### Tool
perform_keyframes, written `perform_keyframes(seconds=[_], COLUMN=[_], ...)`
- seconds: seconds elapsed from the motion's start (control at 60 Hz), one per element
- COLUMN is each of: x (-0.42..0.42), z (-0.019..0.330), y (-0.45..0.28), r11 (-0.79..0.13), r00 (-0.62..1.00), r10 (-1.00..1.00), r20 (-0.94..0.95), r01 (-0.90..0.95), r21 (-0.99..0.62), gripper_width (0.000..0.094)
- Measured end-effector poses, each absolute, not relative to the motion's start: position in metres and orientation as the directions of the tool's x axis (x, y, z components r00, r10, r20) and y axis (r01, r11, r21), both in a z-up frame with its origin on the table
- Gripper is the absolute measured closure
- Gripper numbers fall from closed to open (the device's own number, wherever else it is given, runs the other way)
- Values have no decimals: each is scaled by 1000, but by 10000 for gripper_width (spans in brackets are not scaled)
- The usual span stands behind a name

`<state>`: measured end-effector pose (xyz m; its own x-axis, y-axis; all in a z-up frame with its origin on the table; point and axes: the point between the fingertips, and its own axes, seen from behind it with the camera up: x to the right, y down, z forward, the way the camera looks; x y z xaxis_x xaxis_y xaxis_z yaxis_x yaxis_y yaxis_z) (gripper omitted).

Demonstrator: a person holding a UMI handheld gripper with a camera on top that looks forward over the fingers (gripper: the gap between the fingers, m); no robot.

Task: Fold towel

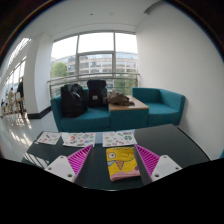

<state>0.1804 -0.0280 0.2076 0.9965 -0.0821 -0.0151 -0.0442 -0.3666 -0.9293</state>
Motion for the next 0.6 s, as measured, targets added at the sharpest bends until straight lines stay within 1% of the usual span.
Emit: perform_keyframes(seconds=[0.05,0.117,0.183,0.2,0.3,0.35,0.6], x=[155,130,102,94,62,49,11], z=[206,203,195,186,178,174,190], y=[-42,-63,-84,-88,-114,-122,-150], r11=[-356,-367,-380,-380,-402,-398,-373], r00=[998,999,1000,1000,999,998,995], r10=[-59,-34,-6,1,38,54,100], r20=[-18,-3,4,6,10,24,13], r01=[-38,-16,2,6,24,43,49], r21=[-934,-930,-925,-925,-915,-916,-926], gripper_width=[123,121,118,119,107,106,104])
